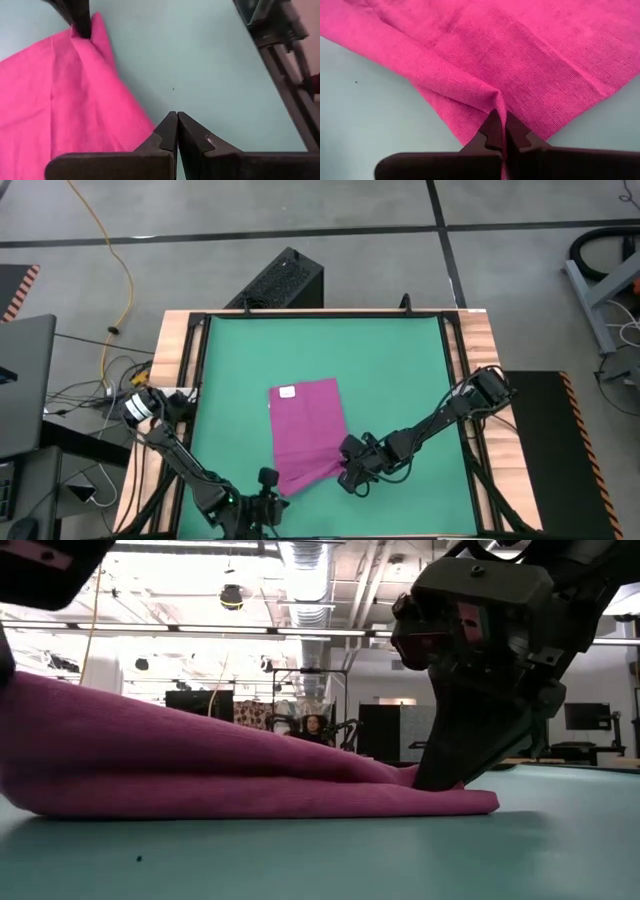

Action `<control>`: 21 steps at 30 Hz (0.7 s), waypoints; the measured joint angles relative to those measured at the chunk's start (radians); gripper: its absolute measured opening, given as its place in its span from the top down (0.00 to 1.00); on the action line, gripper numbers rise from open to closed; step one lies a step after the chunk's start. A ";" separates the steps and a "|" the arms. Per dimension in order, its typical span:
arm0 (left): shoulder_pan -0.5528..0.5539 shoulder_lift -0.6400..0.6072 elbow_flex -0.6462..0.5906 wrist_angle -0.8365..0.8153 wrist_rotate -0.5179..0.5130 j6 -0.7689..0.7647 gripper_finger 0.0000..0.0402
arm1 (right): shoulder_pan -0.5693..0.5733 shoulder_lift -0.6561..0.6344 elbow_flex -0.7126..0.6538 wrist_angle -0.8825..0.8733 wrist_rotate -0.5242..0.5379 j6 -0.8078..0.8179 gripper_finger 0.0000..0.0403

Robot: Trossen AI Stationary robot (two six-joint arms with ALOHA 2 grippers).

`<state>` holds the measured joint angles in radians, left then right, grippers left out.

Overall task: Roll towel
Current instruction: Roll the pink towel

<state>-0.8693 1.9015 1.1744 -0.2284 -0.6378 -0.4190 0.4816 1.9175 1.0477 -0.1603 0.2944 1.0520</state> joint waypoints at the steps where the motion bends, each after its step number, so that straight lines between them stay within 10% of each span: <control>1: 0.004 0.000 0.000 -0.013 -0.005 -0.009 1.00 | 0.000 0.000 0.000 0.001 0.002 -0.002 0.98; 13: 0.008 0.000 0.000 -0.213 -0.136 -0.128 1.00 | 0.000 0.000 0.000 0.003 0.016 -0.013 0.98; 21: 0.007 -0.002 -0.128 -0.058 -0.130 -0.195 1.00 | 0.002 0.000 0.000 0.004 0.017 -0.013 0.98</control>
<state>-0.8623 1.8992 1.0467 -0.2867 -0.7676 -0.6138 0.4831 1.9175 1.0477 -0.1566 0.3119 1.0389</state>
